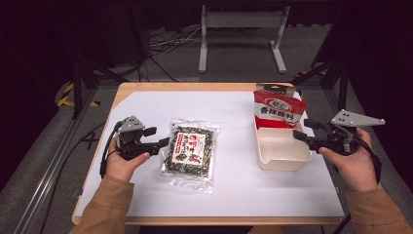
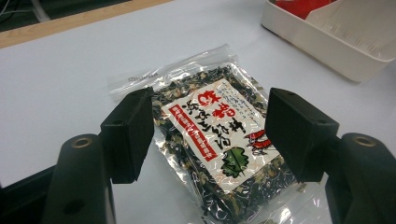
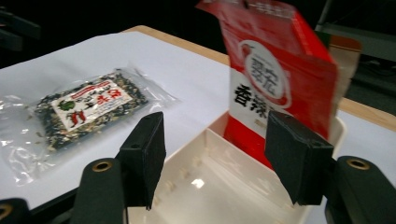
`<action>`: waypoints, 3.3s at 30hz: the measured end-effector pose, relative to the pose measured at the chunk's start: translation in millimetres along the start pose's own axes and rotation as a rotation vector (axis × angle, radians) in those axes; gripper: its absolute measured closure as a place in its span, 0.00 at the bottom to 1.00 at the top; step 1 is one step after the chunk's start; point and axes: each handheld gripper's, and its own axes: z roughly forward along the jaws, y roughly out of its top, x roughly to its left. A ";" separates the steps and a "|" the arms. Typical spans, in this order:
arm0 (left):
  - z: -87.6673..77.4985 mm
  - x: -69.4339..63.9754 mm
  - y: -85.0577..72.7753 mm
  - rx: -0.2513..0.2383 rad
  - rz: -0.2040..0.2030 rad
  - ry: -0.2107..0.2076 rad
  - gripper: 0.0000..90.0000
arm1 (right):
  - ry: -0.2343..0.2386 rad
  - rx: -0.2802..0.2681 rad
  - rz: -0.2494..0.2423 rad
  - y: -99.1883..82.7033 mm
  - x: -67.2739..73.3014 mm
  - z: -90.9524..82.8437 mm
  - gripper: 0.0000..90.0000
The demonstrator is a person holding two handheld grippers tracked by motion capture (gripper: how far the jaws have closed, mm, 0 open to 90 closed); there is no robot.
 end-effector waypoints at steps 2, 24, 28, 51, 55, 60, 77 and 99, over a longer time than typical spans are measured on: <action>0.6 1.8 -0.6 0.002 0.003 -0.002 0.36 | 0.017 -0.003 -0.011 0.8 5.8 1.8 0.43; 11.4 12.9 -4.0 0.022 0.002 0.003 0.31 | 0.183 -0.022 -0.109 0.8 67.0 21.1 0.41; 15.0 13.0 -4.2 0.018 0.011 -0.001 0.31 | 0.219 -0.013 -0.125 -2.0 76.8 26.6 0.41; 52.7 35.4 -21.5 0.158 -0.064 -0.011 0.31 | 0.274 0.008 -0.171 -13.4 102.6 46.6 0.38; 60.3 36.5 -23.9 0.206 -0.112 -0.030 0.32 | 0.267 0.012 -0.175 -14.2 102.2 47.5 0.38; 68.9 33.2 -27.9 0.285 -0.136 -0.056 0.35 | 0.268 0.013 -0.175 -14.6 102.1 47.3 0.38; 80.0 30.7 -36.7 0.339 -0.223 -0.133 0.40 | 0.273 0.011 -0.168 -15.7 99.9 49.4 0.37; 79.7 18.8 -31.8 0.317 -0.271 -0.101 0.79 | 0.284 0.004 -0.171 -14.8 101.2 53.5 0.37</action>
